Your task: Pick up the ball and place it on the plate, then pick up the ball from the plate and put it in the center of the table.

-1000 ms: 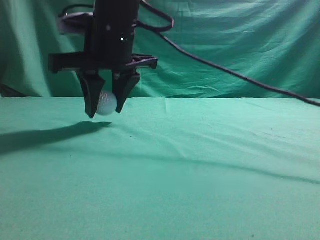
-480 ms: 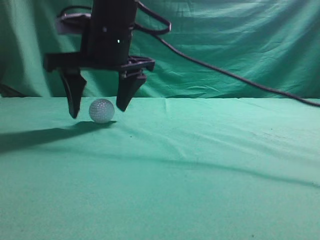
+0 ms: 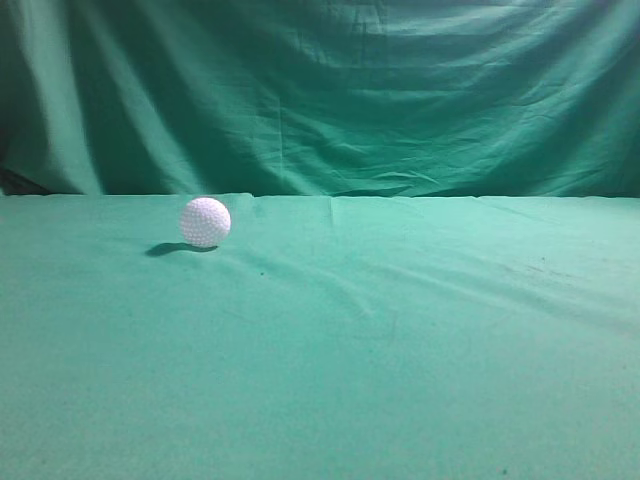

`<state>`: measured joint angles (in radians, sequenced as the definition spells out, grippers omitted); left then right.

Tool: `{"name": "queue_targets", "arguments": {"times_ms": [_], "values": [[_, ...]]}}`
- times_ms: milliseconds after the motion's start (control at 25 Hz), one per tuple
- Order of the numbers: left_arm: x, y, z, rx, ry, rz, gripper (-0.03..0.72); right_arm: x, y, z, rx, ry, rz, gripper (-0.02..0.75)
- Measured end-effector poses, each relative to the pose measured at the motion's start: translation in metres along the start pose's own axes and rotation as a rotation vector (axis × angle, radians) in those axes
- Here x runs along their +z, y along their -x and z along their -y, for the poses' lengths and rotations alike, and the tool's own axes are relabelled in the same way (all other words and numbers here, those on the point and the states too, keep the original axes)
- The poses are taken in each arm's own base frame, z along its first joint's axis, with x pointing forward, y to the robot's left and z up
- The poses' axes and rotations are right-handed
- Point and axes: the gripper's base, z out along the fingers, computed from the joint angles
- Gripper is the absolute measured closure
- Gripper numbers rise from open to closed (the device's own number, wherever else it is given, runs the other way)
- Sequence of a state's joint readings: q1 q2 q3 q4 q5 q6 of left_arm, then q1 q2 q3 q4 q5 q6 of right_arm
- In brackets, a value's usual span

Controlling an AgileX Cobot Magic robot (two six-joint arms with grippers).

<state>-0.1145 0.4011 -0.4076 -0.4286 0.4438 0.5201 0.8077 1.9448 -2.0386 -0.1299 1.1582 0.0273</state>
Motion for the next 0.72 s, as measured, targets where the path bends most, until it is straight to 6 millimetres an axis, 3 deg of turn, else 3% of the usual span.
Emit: {"name": "queue_targets", "arguments": {"times_ms": [120, 280, 400, 600, 720], "values": [[0.0, -0.001, 0.001, 0.0, -0.006, -0.01, 0.688, -0.059, -0.005, 0.008, 0.012, -0.014, 0.045, 0.738], [-0.004, -0.001, 0.002, 0.012, -0.011, -0.002, 0.688, -0.126, -0.015, 0.016, 0.031, -0.018, 0.158, 0.738], [-0.005, -0.001, 0.003, -0.001, -0.017, 0.005, 0.688, -0.173, -0.034, 0.021, 0.053, -0.013, 0.232, 0.738], [-0.005, 0.0, 0.004, -0.037, -0.033, 0.013, 0.688, -0.218, -0.083, 0.025, 0.061, -0.014, 0.262, 0.738], [-0.005, 0.0, 0.004, -0.036, -0.033, 0.013, 0.688, -0.22, -0.119, 0.026, 0.053, -0.028, 0.215, 0.738]]}}
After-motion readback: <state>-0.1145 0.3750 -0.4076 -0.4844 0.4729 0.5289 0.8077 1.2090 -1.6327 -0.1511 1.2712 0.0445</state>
